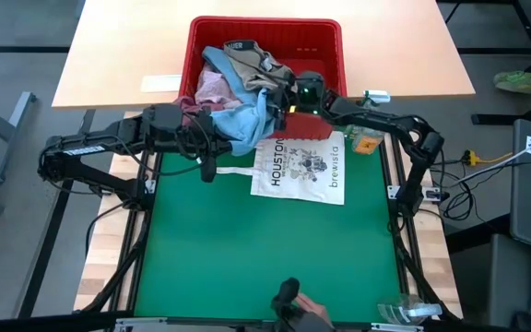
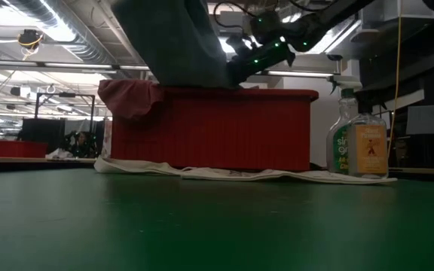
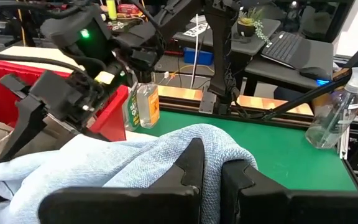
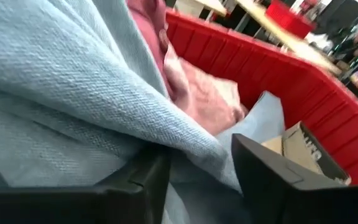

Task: Fold Laundry from Bin
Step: Fold the blue pants from the red laundry basket

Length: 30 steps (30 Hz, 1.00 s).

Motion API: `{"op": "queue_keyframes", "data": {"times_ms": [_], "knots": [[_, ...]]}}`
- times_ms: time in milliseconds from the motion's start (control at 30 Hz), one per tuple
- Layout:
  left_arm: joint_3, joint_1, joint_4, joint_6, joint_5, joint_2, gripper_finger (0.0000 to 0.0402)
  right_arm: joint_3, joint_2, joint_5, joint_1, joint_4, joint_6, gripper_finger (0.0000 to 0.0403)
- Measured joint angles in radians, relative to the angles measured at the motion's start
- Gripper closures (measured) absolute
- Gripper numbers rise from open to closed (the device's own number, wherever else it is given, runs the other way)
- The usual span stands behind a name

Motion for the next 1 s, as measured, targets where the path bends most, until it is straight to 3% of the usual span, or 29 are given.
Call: {"op": "queue_keyframes", "data": {"times_ms": [233,400,600,800,900,1000], "knots": [[0.000,-0.001,0.044,0.000,-0.110,0.000,0.0392,0.108,-0.006,0.048,-0.001,-0.152,-0.048,0.0390],[0.000,0.000,0.191,0.010,-0.333,0.000,0.0392,0.280,-0.014,0.104,-0.003,-0.296,-0.049,0.0386],[0.000,0.021,0.438,0.195,-0.532,-0.003,0.0392,0.552,-0.017,0.119,-0.007,-0.467,-0.095,0.0393],[0.000,0.061,0.714,0.341,-0.533,-0.003,0.0392,0.799,-0.018,0.140,-0.010,-0.587,-0.144,0.0397],[0.000,0.082,0.815,0.412,-0.482,-0.004,0.0392,0.901,-0.020,0.139,-0.008,-0.619,-0.152,0.0399],[0.000,0.100,0.905,0.454,-0.419,-0.004,0.0392,0.899,-0.056,0.138,-0.008,-0.570,-0.152,0.0399]]}}
